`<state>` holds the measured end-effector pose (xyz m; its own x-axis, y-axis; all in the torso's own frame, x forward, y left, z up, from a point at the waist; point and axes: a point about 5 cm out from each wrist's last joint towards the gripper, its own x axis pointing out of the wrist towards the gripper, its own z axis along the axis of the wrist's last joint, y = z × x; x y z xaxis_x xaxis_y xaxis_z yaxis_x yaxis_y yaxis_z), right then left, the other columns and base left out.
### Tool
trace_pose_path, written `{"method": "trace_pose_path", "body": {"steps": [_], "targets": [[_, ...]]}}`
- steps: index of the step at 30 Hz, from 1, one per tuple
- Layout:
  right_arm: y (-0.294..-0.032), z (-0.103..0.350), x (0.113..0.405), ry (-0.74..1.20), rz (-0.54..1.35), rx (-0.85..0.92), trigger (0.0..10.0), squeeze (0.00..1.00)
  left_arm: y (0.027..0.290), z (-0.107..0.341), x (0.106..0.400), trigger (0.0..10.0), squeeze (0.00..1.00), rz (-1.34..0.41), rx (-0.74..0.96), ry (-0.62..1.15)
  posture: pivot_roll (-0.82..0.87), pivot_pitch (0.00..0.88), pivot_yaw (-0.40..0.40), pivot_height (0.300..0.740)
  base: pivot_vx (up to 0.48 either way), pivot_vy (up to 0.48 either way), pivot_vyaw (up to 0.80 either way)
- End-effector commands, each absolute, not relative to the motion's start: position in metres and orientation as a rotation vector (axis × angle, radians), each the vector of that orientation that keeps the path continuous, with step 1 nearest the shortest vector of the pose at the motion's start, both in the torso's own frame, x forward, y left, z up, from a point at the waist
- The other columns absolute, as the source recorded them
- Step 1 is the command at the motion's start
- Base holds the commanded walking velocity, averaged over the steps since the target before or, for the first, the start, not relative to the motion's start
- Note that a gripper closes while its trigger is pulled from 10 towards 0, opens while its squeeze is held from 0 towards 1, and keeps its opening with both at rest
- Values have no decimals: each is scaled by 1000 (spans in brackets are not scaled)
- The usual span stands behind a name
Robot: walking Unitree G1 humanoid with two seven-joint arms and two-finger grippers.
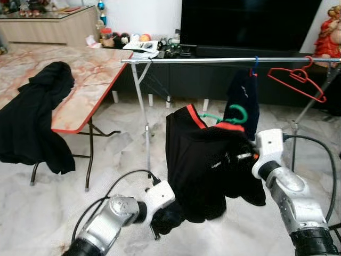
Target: Hang hanger
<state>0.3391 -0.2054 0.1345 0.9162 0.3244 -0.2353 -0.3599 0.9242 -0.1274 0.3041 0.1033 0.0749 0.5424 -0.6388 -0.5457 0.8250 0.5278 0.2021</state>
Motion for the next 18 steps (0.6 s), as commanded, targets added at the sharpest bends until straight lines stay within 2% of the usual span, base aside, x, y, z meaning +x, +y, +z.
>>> {"method": "trace_pose_path", "body": {"steps": [1, 2, 3, 4, 6, 7, 8, 11, 13, 15, 17, 18], "targets": [[-203, 132, 334, 256, 438, -272, 10000, 0, 126, 73, 318, 0, 0, -716, 522, 440, -41, 0, 0, 740, 0, 0, 0], [-201, 118, 325, 340, 536, -376, 10000, 0, 141, 84, 330, 0, 0, -569, 528, 407, -40, 0, 0, 740, 0, 0, 0], [-201, 118, 325, 340, 536, -376, 10000, 0, 141, 84, 330, 0, 0, -569, 528, 407, -40, 0, 0, 740, 0, 0, 0], [-201, 108, 316, 398, 621, -468, 10000, 0, 152, 95, 338, 0, 0, -464, 532, 366, -37, 0, -1, 740, 0, 0, 0], [-201, 104, 312, 419, 658, -513, 10000, 0, 157, 99, 341, 0, 0, -420, 527, 350, -37, 0, -1, 740, 0, 0, 0], [-204, 95, 304, 478, 722, -579, 10000, 0, 169, 114, 351, 0, 0, -263, 535, 260, -38, 0, -1, 740, 0, 0, 0], [-204, 95, 304, 478, 722, -579, 10000, 0, 169, 114, 351, 0, 0, -263, 535, 260, -38, 0, -1, 740, 0, 0, 0], [-203, 92, 298, 509, 793, -591, 10000, 0, 184, 125, 359, 0, 0, -82, 552, 192, -39, 0, -1, 740, 0, 0, 0], [-197, 99, 294, 473, 868, -588, 10000, 0, 200, 112, 358, 0, 0, 31, 589, 307, -39, 0, -1, 740, 0, 0, 0], [-197, 105, 298, 438, 828, -550, 10000, 0, 201, 98, 354, 0, 0, -41, 658, 412, -37, 0, -1, 740, 0, 0, 0], [-196, 121, 309, 316, 761, -498, 10000, 0, 194, 68, 338, 0, 0, -278, 773, 620, -34, 0, -3, 740, 0, 0, 0], [-200, 137, 322, 209, 630, -423, 10000, 0, 185, 55, 326, 0, 0, -441, 802, 699, -34, 0, -1, 740, 0, 0, 0]]}}
